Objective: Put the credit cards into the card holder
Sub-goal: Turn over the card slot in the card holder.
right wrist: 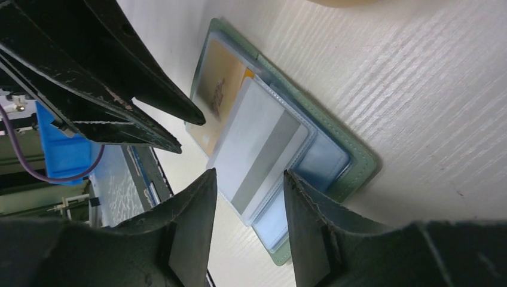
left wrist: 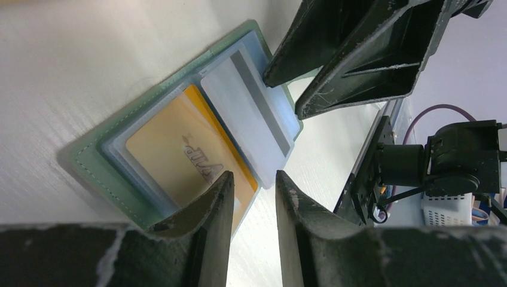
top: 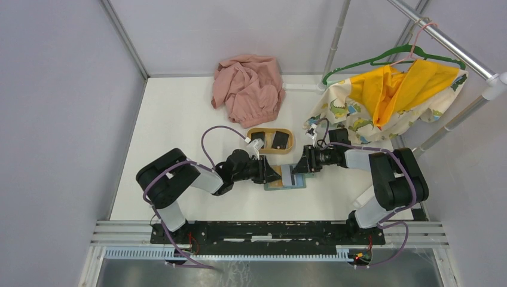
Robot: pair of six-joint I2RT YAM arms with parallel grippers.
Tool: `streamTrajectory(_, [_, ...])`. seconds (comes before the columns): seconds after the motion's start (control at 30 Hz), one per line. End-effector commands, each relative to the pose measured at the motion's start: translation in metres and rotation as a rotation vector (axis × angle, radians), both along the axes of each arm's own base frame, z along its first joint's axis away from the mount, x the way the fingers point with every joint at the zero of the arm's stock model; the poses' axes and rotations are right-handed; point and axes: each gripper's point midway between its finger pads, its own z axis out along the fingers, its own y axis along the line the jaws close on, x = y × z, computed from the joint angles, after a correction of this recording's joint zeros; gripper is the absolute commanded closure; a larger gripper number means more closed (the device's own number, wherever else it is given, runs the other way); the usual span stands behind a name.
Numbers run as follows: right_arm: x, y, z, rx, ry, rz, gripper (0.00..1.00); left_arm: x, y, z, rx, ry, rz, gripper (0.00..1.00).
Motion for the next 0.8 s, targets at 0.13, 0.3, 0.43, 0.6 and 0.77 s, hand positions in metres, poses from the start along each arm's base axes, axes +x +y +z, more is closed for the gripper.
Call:
streamTrajectory(0.13, [0.001, 0.011, 0.022, 0.151, 0.005, 0.014, 0.49, 0.005, -0.012, 0.013, -0.044, -0.018, -0.015, 0.64])
streamTrajectory(0.3, [0.001, 0.012, 0.026, 0.181, 0.000, 0.011, 0.49, 0.004, -0.013, 0.011, -0.040, -0.013, -0.020, 0.66])
streamTrajectory(0.43, [0.000, 0.013, 0.028, 0.200, 0.008, 0.014, 0.49, 0.004, -0.014, 0.012, -0.046, -0.014, -0.025, 0.66])
streamTrajectory(0.6, [-0.001, 0.015, 0.029, 0.226, 0.025, 0.016, 0.49, 0.002, -0.015, 0.013, -0.054, -0.011, -0.037, 0.74])
streamTrajectory(0.77, [-0.002, 0.016, 0.033, 0.247, 0.025, 0.021, 0.49, 0.001, -0.017, 0.013, -0.067, -0.005, -0.047, 0.75])
